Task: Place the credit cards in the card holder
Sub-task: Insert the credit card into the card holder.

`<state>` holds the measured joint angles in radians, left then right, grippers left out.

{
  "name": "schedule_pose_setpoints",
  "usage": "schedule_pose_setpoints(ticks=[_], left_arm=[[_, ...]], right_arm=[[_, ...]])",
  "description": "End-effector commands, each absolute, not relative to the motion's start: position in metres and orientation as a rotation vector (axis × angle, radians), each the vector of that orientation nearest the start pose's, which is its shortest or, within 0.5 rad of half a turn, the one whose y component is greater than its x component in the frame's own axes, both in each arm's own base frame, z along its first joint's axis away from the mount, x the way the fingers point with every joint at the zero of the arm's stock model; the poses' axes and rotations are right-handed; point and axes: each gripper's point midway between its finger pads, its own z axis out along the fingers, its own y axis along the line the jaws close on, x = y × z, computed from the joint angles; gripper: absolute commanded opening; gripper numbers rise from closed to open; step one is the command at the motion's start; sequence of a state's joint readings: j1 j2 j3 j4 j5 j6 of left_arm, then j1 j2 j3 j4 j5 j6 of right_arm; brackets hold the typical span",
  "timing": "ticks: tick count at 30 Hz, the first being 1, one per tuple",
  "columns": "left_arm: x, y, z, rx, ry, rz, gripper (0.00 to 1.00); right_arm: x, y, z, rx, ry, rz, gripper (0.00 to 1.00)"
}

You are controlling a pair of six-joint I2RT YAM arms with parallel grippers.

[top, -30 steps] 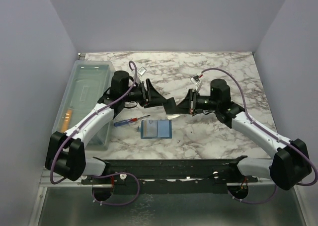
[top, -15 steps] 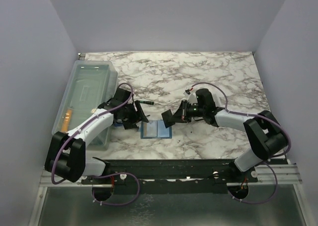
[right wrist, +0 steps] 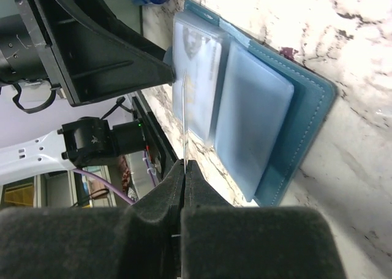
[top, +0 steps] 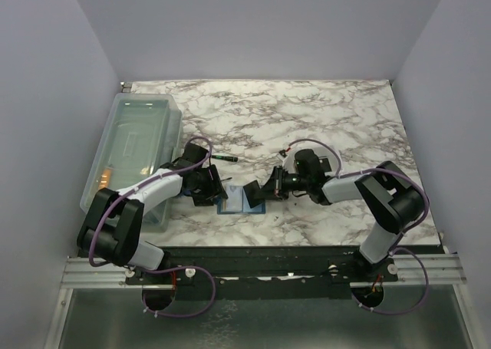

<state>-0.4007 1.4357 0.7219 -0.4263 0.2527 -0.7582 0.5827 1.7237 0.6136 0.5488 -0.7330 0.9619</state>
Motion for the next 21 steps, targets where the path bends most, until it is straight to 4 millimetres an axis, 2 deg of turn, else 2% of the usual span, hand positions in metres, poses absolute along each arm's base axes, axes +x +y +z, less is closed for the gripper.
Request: schedule_pose_setpoints(ticks=[1,8,21], left_arm=[[0.230,-0.169,0.014,-0.428,2.812,-0.557,0.61],[0.227,-0.166,0.006,-0.452,2.824,-0.517,0.53],[0.220,-0.163,0.001,-0.459,2.839,-0.501,0.51]], right_arm=[[0.225,0.318,0.056,-0.047,2.449,1.576,0.00],[0.220,0.320,0.050,-0.069,2.455,1.606,0.00],[0.213,0.310,0.038,-0.025,2.500,1.544,0.00]])
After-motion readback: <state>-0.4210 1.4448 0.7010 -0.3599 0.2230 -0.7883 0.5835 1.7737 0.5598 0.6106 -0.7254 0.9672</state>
